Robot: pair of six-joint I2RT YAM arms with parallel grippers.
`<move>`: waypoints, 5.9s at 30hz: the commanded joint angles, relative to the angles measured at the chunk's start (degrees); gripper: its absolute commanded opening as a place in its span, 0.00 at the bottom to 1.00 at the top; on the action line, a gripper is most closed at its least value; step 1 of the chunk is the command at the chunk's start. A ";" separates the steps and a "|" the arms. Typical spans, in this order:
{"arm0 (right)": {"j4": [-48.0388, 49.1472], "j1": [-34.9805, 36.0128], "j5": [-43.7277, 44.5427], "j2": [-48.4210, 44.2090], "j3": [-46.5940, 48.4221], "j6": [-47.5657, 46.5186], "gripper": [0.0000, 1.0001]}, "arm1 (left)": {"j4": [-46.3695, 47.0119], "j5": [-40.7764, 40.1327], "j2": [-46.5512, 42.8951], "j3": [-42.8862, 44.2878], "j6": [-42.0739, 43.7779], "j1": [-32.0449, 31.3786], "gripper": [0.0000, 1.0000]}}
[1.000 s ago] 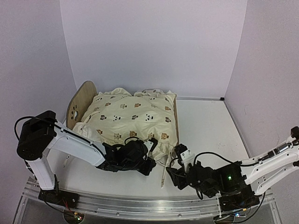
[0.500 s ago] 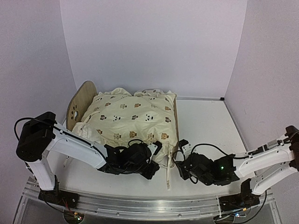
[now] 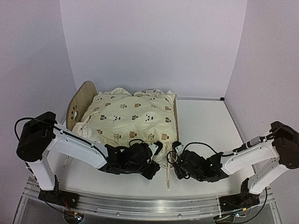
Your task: Set up the pet bed
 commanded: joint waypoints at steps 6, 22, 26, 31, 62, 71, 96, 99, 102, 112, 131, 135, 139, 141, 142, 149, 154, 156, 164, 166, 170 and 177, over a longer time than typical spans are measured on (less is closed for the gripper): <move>4.81 -1.93 -2.60 3.21 2.28 -0.82 0.33 | 1.20 0.55 0.26 2.06 1.08 -0.27 0.00; 7.28 -2.31 -1.15 3.48 0.83 -2.63 0.00 | 1.68 0.44 -0.55 1.20 0.90 -0.26 0.00; 7.46 -2.31 -1.62 1.90 -0.24 -2.57 0.00 | 1.74 0.56 -0.89 1.14 0.91 -0.26 0.00; 7.62 -2.31 -4.25 -1.76 -2.47 -1.46 0.00 | 1.60 1.02 -1.27 1.97 1.17 -0.27 0.00; 1.68 -2.24 -18.02 -17.74 -6.57 1.22 0.00 | 13.12 4.97 8.38 10.30 4.15 1.40 0.00; -1.13 -2.28 -17.90 -16.71 -5.22 1.08 0.05 | 20.65 8.78 10.42 7.83 5.44 3.63 0.00; -2.82 -6.82 -1.45 -16.73 -6.48 -8.38 0.34 | 27.78 12.21 13.83 6.05 7.05 5.53 0.00; 0.23 -7.65 -6.19 -12.39 -5.52 -9.89 0.33 | 27.52 12.14 13.87 6.10 6.90 5.53 0.00; 3.27 -7.92 -9.78 -10.33 -5.54 -10.70 0.33 | 27.36 12.13 13.61 5.96 6.88 5.62 0.00; 11.00 -8.48 -15.78 -8.15 -7.05 -12.62 0.33 | 27.63 12.38 13.29 5.50 6.79 5.79 0.00; 17.35 -8.98 -18.96 -9.85 -9.94 -12.77 0.41 | 27.92 13.57 12.41 4.94 6.49 6.01 0.00; 20.49 -9.04 -19.86 -8.56 -10.52 -11.99 0.41 | 28.16 13.92 11.69 4.58 6.16 5.99 0.00; 25.29 -9.05 -19.39 -7.61 -12.25 -10.78 0.41 | 28.91 14.67 10.75 3.96 5.01 5.97 0.00; 28.17 -9.04 -19.28 -7.48 -13.48 -10.04 0.41 | 29.33 15.27 10.33 3.76 4.18 5.99 0.00; 29.37 -9.03 -19.18 -7.44 -13.96 -9.61 0.41 | 29.54 15.45 10.20 3.67 3.88 5.98 0.00; 34.64 -9.02 -20.00 -7.21 -15.82 -8.25 0.41 | 32.39 16.62 8.37 1.79 1.49 6.06 0.00; 36.61 -9.03 -21.61 -7.01 -16.26 -7.58 0.40 | 34.19 17.46 6.62 0.49 0.00 6.06 0.00; 37.34 -9.00 -21.83 -7.21 -16.40 -7.29 0.40 | 35.21 17.65 6.06 -0.23 -0.62 6.06 0.00; 39.14 -9.04 -21.44 -8.70 -17.41 -7.30 0.35 | 37.17 19.20 4.30 -1.80 -1.91 6.14 0.00; 39.46 -9.05 -21.52 -8.67 -17.48 -7.42 0.33 | 38.00 20.22 4.39 -1.79 -1.94 6.16 0.00; 40.22 -9.01 -21.41 -8.62 -17.48 -7.90 0.30 | 38.34 20.87 4.72 -1.69 -2.09 6.17 0.00; 40.48 -9.01 -21.53 -8.96 -17.11 -8.75 0.12 | 38.24 21.16 4.64 -1.70 -2.20 6.16 0.00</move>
